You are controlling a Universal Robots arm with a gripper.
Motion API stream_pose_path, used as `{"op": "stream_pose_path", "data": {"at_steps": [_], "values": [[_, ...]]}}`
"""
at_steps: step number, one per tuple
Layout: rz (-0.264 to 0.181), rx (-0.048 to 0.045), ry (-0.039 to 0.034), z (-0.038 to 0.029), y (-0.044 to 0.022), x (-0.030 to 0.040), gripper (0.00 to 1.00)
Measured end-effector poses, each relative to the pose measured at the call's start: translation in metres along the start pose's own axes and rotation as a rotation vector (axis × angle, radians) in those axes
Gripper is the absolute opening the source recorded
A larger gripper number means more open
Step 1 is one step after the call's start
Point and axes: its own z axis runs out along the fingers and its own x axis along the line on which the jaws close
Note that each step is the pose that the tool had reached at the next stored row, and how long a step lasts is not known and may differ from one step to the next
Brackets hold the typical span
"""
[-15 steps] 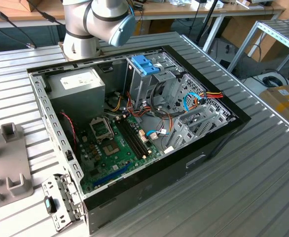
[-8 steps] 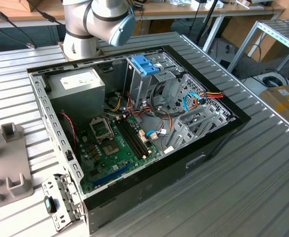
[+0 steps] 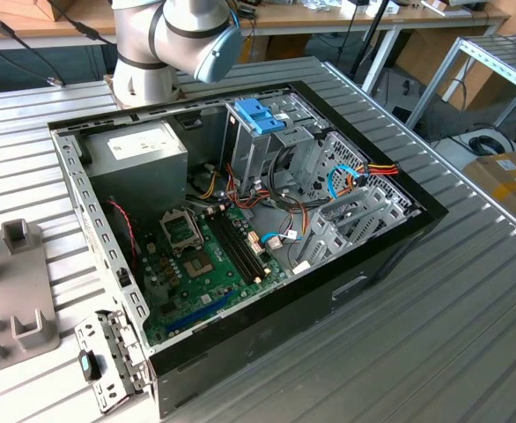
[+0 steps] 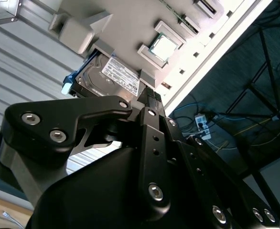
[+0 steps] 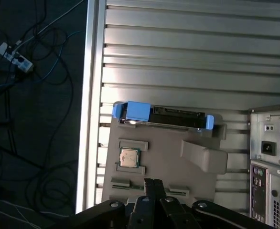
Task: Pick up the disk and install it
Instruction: 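Pick up the disk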
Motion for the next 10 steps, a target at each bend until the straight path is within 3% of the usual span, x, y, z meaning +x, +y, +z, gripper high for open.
{"op": "stream_pose_path", "data": {"at_steps": [10], "values": [[-0.022,-0.0006,0.0009,0.0,0.0,0.0,0.1]]}}
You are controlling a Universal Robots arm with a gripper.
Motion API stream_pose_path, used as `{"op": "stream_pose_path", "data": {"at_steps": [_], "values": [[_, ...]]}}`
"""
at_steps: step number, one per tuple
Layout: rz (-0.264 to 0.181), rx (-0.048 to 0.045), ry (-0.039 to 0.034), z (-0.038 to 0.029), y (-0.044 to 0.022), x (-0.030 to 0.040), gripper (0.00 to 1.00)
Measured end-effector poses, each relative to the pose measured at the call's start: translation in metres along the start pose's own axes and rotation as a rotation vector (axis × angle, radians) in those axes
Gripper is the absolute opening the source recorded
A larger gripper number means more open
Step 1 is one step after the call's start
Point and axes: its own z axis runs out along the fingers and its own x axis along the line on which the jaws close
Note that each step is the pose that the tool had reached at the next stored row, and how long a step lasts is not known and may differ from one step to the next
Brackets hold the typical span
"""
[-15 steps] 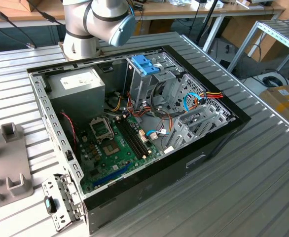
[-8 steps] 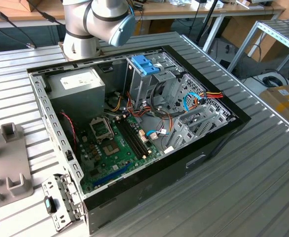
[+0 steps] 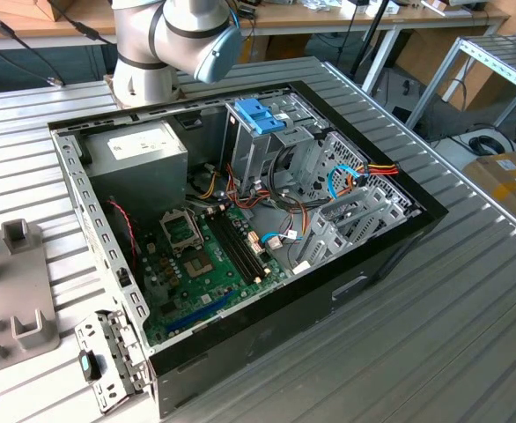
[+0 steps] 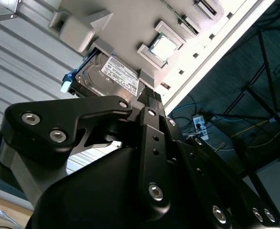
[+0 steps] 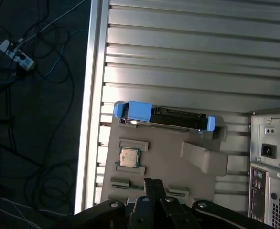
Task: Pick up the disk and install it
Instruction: 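Pick up the disk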
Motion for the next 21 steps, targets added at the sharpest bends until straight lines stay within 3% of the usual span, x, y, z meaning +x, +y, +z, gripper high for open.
{"op": "stream_pose_path", "data": {"at_steps": [21], "values": [[-0.04,-0.001,0.0017,0.0,0.0,0.0,0.1]]}}
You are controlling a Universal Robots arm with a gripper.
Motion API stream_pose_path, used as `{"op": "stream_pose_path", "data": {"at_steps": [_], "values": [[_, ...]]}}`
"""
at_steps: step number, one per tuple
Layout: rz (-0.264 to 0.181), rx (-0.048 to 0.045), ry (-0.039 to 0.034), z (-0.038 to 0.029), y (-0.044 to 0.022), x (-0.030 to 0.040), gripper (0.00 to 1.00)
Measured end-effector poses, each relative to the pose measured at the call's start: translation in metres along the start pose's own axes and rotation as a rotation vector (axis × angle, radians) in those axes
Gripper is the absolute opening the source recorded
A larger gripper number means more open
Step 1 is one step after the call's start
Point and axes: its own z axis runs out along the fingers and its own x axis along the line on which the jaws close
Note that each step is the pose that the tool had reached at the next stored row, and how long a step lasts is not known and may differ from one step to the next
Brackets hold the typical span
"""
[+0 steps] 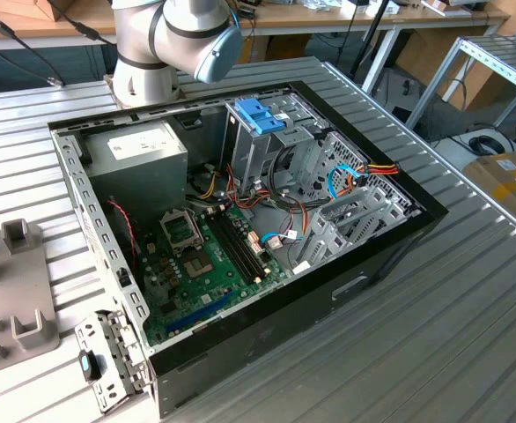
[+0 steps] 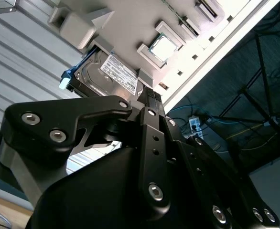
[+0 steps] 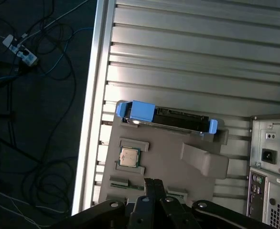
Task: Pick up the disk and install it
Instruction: 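Pick up the disk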
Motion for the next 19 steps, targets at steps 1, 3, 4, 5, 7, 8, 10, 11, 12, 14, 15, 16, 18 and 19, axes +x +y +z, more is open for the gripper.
{"op": "stream_pose_path", "data": {"at_steps": [1,3,4,5,7,8,10,11,12,14,15,16,18,19], "values": [[-0.002,-0.0001,0.0,0.0,0.0,0.0,0.1],[-0.008,-0.0002,0.0004,0.0,0.0,0.0,0.1],[-0.009,-0.0003,0.0004,0.0,0.0,0.0,0.1],[-0.011,-0.0003,0.0005,0.0,0.0,0.0,0.1],[-0.015,-0.0004,0.0007,0.0,0.0,0.0,0.1],[-0.017,-0.0004,0.0008,0.0,0.0,0.0,0.1],[-0.02,-0.0005,0.0009,0.0,0.0,0.0,0.1],[-0.022,-0.0005,0.001,0.0,0.0,0.0,0.1],[-0.024,-0.0006,0.001,0.0,0.0,0.0,0.1],[-0.028,-0.0007,0.0012,0.0,0.0,0.0,0.1],[-0.029,-0.0007,0.0013,0.0,0.0,0.0,0.1],[-0.031,-0.0007,0.0013,0.0,0.0,0.0,0.1],[-0.035,-0.0008,0.0015,0.0,0.0,0.0,0.1],[-0.038,-0.001,0.0016,0.0,0.0,0.0,0.1]]}}
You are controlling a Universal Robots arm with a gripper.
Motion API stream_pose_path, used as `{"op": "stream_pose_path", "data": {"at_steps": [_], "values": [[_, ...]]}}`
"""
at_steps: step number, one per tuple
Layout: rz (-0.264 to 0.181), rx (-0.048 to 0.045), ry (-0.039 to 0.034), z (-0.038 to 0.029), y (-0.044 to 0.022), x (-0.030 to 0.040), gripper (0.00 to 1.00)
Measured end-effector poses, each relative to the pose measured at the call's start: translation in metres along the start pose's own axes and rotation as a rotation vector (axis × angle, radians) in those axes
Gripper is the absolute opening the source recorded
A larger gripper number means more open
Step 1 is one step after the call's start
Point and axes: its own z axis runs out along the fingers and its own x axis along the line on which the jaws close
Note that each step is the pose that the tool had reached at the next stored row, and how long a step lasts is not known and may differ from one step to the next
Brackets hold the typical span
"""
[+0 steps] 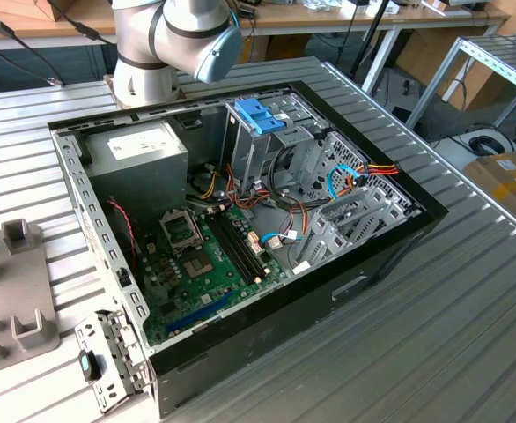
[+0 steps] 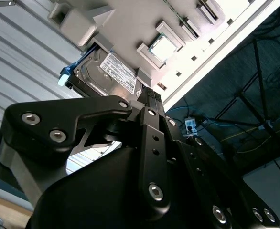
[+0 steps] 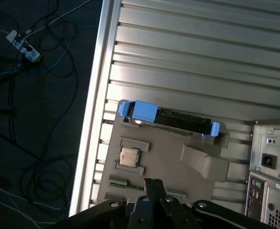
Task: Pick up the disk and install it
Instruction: 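Pick up the disk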
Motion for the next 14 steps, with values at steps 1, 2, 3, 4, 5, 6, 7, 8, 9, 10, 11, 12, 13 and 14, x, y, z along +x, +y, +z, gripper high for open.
{"op": "stream_pose_path", "data": {"at_steps": [1,2,3,4,5,6,7,8,9,10,11,12,13,14], "values": [[-0.003,0.0,0.0001,0.0,0.0,0.0,0.1],[-0.005,-0.0001,0.0003,0.0,0.0,0.0,0.1],[-0.009,-0.0001,0.0004,0.0,0.0,0.0,0.1],[-0.014,-0.0003,0.0006,0.0,0.0,0.0,0.1],[-0.016,-0.0004,0.0007,0.0,0.0,0.0,0.1],[-0.018,-0.0004,0.0008,0.0,0.0,0.0,0.1],[-0.022,-0.0005,0.001,0.0,0.0,0.0,0.1],[-0.025,-0.0006,0.0011,0.0,0.0,0.0,0.1],[-0.027,-0.0006,0.0012,0.0,0.0,0.0,0.1],[-0.03,-0.0007,0.0013,0.0,0.0,0.0,0.1],[-0.032,-0.0007,0.0014,0.0,0.0,0.0,0.1],[-0.035,-0.0008,0.0016,0.0,0.0,0.0,0.1],[-0.04,-0.0009,0.0018,0.0,0.0,0.0,0.1],[-0.043,-0.001,0.0019,0.0,0.0,0.0,0.1]]}}
